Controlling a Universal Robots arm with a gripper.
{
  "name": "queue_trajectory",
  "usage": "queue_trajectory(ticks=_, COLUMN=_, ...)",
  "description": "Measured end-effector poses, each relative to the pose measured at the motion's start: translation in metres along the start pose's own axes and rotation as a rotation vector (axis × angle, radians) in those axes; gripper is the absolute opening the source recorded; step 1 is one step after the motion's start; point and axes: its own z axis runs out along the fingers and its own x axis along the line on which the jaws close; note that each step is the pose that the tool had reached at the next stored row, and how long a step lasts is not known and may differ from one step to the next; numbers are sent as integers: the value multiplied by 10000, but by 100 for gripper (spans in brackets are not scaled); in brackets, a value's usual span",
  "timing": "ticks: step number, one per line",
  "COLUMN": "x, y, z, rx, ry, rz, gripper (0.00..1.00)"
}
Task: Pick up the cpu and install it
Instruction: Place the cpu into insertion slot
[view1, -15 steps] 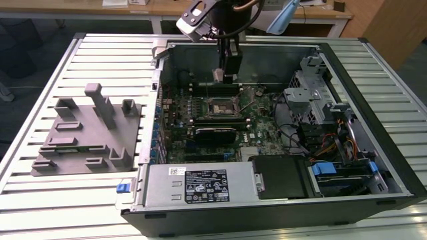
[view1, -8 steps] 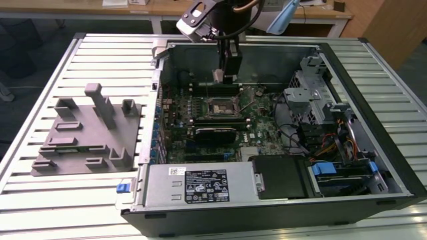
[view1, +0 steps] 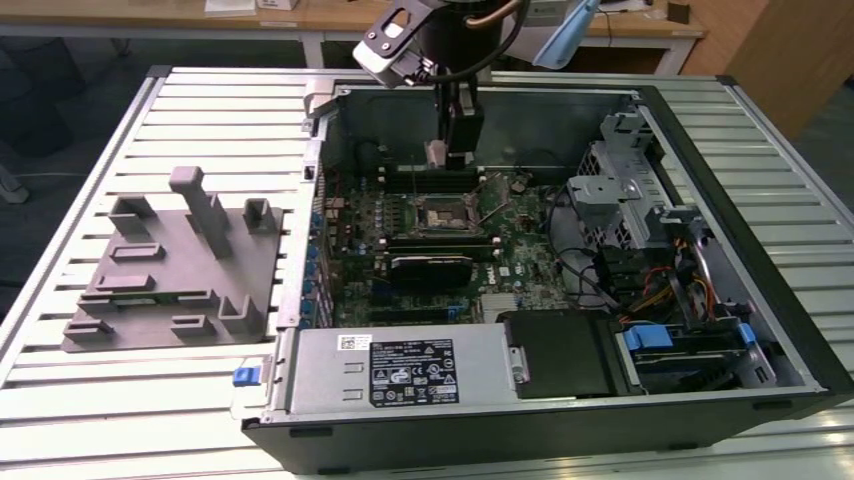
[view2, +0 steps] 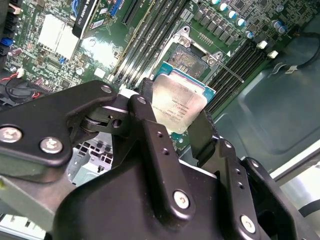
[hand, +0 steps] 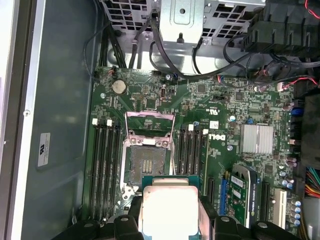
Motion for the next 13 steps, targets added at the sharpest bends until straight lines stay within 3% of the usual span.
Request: queue_trajectory(ticks=13, x=9, y=1, z=56, rx=0, ry=0, rz=5, gripper=53)
